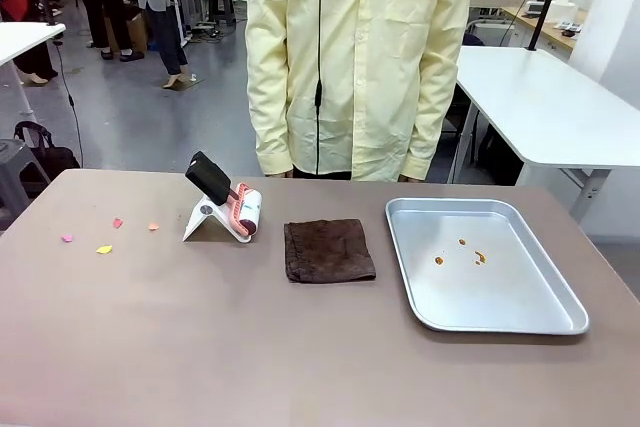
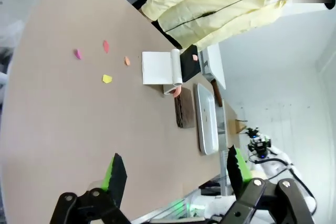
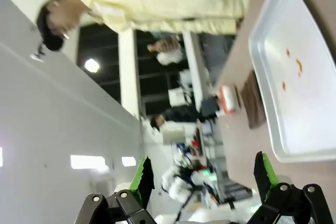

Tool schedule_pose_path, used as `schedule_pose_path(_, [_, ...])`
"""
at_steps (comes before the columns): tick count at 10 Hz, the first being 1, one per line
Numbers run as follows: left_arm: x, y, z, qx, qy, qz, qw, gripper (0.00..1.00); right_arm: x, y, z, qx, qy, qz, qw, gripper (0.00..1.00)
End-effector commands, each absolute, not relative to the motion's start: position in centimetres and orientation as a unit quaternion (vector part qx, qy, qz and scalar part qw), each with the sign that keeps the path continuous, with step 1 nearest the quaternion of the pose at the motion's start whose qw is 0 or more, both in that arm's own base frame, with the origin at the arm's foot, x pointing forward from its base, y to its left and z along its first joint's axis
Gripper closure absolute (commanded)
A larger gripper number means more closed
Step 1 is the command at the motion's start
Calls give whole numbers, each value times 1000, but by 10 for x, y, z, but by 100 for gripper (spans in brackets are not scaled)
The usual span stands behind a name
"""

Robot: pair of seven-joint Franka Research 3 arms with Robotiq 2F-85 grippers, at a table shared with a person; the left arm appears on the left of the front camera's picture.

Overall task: Clean the surface of the table.
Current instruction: Hold the Lint Roller with your left hand and the towel with your right hand.

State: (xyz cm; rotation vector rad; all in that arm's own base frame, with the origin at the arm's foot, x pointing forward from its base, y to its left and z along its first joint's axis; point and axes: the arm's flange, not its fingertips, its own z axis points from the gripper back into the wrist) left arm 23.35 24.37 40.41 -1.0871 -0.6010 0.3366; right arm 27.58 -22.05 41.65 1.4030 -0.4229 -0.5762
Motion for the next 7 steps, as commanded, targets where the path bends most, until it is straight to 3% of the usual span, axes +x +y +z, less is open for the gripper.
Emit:
schedule_pose_path(1, [216, 170, 373, -515, -302, 165, 785, 0, 277, -194, 414, 606, -238, -257, 714, 0])
schedule_pose_path(2, [233, 244, 404, -507, -280, 157, 800, 0, 276, -221, 416, 631, -190, -259, 706, 0])
schedule_pose_path(7, [234, 244, 402, -505, -268, 167, 803, 0, 279, -219, 415, 632, -196, -263, 702, 0])
